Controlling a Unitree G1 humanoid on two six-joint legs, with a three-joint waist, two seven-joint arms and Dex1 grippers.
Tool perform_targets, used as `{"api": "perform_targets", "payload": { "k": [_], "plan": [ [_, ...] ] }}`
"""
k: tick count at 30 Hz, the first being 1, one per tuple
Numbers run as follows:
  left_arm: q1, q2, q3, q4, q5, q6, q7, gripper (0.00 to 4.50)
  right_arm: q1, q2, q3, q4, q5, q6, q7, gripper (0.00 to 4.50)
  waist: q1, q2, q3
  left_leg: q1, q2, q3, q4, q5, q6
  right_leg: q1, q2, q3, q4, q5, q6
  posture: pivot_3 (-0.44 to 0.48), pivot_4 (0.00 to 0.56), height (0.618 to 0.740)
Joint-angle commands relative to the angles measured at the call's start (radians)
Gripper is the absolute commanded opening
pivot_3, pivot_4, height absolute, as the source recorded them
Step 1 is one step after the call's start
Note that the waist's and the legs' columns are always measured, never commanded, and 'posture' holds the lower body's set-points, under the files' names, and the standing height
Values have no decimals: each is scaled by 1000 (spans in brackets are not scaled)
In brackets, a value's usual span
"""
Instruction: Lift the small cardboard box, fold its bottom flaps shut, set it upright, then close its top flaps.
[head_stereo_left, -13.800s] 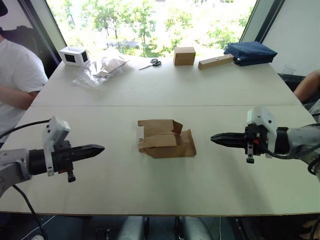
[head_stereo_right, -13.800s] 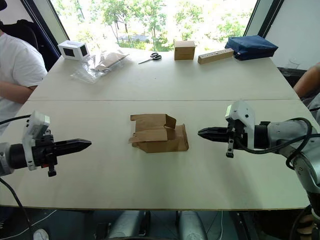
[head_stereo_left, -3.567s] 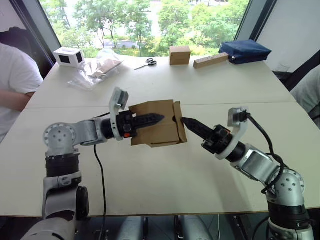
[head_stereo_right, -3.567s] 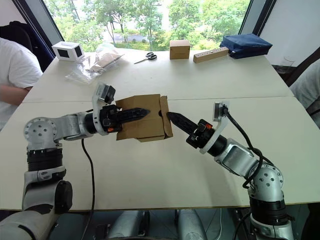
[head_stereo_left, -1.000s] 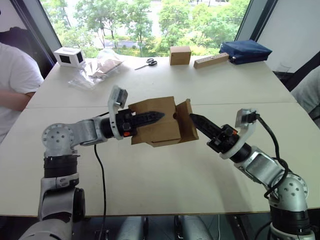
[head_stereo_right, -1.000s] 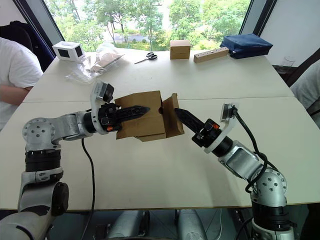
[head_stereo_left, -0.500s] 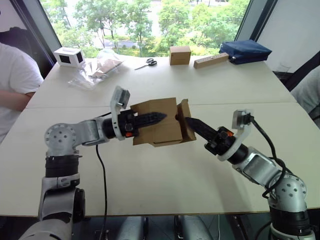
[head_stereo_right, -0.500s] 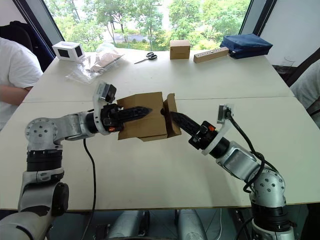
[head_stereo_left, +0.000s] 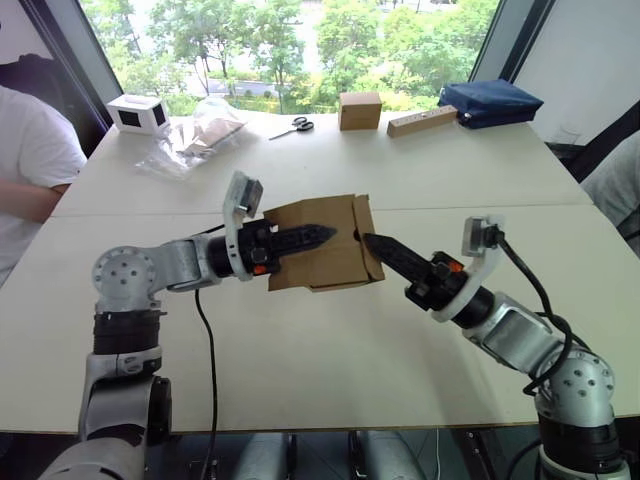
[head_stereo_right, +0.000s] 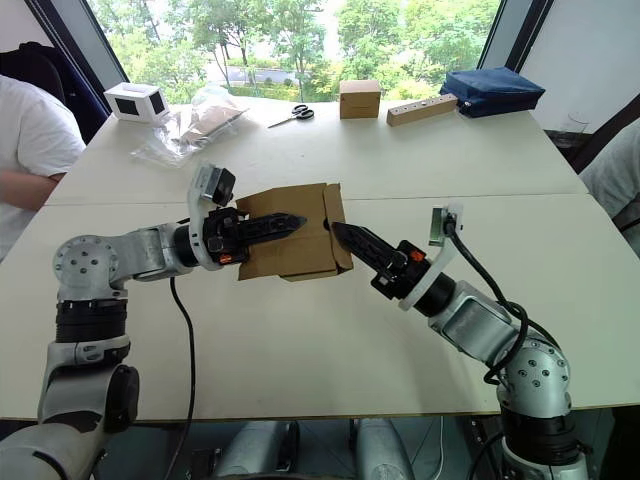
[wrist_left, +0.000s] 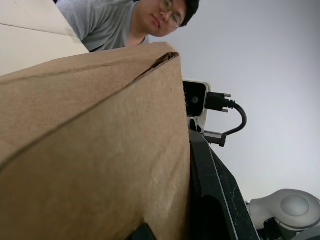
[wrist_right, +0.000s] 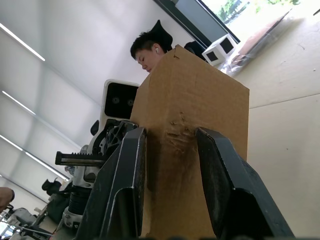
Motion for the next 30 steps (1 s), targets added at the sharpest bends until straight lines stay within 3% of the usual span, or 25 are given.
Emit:
{"api": "perform_targets", "payload": {
  "k": [1, 30],
  "plan": [
    [-11, 1, 0, -32, -31, -12, -11, 0, -10, -1, -4, -32, 5, -15, -2, 1573, 0, 0, 0, 0, 0, 0, 0, 0, 0, 0, 0, 0, 0, 0, 0, 0, 150, 740],
    [1, 0, 5, -41, -38, -24, 6, 0, -34, 3, 5, -10, -11, -8, -13, 1573, 0, 0, 0, 0, 0, 0, 0, 0, 0, 0, 0, 0, 0, 0, 0, 0, 150, 740]
  ]
}}
